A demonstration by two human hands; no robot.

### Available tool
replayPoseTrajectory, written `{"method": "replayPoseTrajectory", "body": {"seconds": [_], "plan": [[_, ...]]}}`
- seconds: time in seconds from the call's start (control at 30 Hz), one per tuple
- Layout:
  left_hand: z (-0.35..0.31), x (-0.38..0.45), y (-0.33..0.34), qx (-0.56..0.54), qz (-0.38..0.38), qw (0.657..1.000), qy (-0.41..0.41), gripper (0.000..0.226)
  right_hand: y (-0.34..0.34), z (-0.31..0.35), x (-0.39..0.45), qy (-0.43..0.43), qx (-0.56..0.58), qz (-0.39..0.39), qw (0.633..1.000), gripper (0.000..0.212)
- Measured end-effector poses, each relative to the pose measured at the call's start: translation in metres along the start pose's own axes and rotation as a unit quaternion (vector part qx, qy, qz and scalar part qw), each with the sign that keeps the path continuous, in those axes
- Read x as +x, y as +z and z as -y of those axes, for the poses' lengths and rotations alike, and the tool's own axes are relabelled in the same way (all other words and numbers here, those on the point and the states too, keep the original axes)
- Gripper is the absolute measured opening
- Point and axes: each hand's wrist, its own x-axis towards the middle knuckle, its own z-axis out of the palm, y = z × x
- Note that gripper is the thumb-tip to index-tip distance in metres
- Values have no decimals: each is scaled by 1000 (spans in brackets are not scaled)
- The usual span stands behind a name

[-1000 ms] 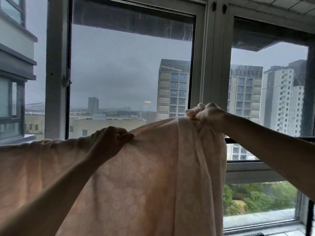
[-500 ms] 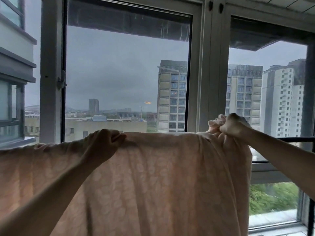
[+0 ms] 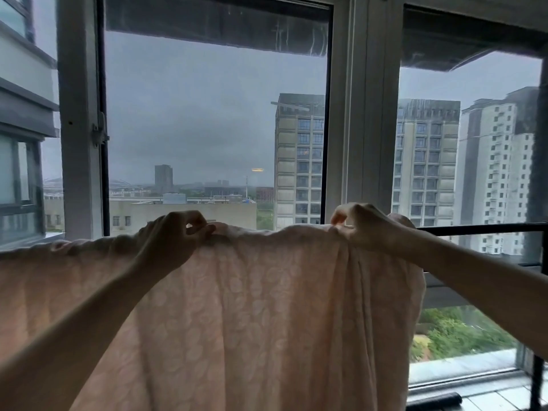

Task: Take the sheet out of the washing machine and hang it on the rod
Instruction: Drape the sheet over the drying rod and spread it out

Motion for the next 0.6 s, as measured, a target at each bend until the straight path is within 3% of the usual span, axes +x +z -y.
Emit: {"method": "replayPoseTrajectory", "body": {"seconds": [0.1, 0.23, 0.4, 0.47, 0.6], "plan": [[-5, -1, -5, 4, 7, 1000, -7, 27, 14, 23, 0, -71, 63, 2, 995, 19], [-1, -2, -10, 0, 17, 1000, -4, 31, 30, 38, 7, -129, 63, -45, 989, 19], [8, 2, -19, 4, 61, 998, 18, 45, 31, 44, 17, -121, 81, -96, 985, 10], [10, 4, -21, 0, 74, 997, 23, 40, 31, 48, 22, -101, 96, -108, 984, 9], [8, 4, -26, 5, -71, 997, -16, 29, 28, 59, 42, -59, 132, -193, 970, 12]]}}
